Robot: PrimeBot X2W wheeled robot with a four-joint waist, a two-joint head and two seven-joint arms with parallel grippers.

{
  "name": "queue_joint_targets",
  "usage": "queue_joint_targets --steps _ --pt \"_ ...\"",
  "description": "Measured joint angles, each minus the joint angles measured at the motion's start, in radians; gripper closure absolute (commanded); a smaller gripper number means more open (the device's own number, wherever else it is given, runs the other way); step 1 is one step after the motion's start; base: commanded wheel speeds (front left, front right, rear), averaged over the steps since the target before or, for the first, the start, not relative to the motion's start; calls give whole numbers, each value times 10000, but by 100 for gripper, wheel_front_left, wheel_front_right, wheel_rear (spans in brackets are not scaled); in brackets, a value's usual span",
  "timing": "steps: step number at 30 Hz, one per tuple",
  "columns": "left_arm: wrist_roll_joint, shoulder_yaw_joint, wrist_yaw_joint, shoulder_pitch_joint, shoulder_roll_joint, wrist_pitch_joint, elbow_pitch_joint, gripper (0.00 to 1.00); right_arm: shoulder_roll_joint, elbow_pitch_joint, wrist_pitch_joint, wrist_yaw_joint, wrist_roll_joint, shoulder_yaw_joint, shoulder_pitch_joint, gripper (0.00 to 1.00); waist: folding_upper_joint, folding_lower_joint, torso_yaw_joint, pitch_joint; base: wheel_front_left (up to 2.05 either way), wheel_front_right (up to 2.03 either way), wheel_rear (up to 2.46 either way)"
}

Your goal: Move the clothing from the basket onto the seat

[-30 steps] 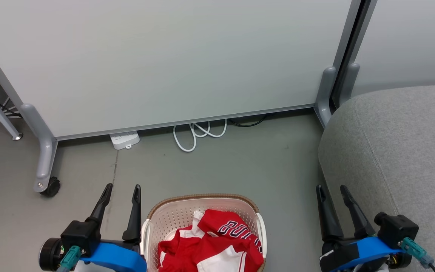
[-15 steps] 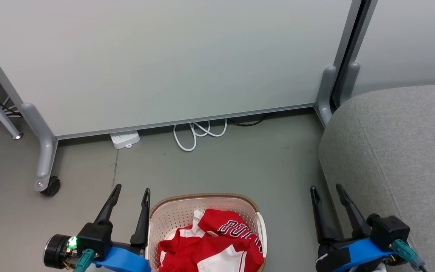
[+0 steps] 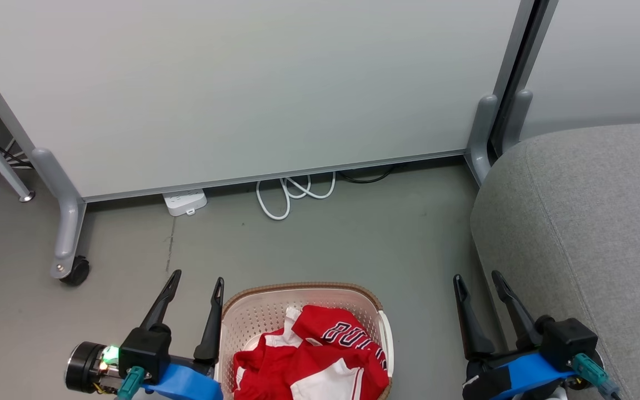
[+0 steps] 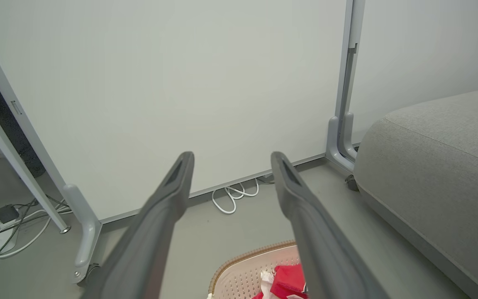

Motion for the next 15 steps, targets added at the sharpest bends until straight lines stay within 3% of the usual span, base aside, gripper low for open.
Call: queue_joint_targets --steps 15 --pt "6 15 -153 -188 13 0 65 0 -2 10 0 0 15 44 -131 0 0 0 -152 230 0 0 0"
